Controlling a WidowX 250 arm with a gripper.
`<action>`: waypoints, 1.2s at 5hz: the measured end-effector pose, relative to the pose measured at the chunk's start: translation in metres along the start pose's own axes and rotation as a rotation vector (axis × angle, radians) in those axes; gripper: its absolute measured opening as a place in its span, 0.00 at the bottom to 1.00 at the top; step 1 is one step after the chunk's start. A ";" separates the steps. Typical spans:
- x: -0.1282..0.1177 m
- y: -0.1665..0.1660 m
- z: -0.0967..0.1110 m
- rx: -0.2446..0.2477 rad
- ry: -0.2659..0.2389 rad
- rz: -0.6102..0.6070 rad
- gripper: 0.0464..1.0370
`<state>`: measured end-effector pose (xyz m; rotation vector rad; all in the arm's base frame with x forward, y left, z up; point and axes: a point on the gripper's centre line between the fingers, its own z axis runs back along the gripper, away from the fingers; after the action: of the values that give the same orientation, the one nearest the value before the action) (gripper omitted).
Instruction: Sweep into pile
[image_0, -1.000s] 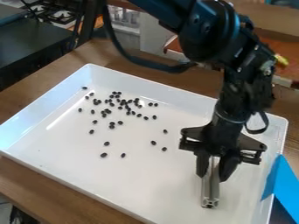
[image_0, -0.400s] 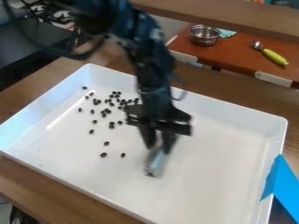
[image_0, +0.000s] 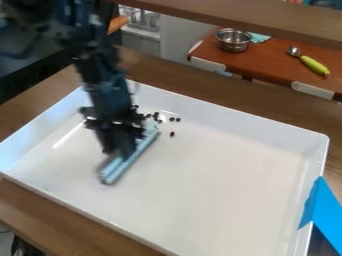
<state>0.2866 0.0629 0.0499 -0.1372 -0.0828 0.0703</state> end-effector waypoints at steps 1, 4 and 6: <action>0.007 0.029 0.014 0.000 0.000 0.005 0.31; -0.007 0.011 0.053 -0.149 -0.018 -0.040 0.31; -0.020 -0.075 0.040 -0.151 -0.058 -0.067 0.31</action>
<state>0.2682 -0.0078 0.0980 -0.2832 -0.1510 0.0012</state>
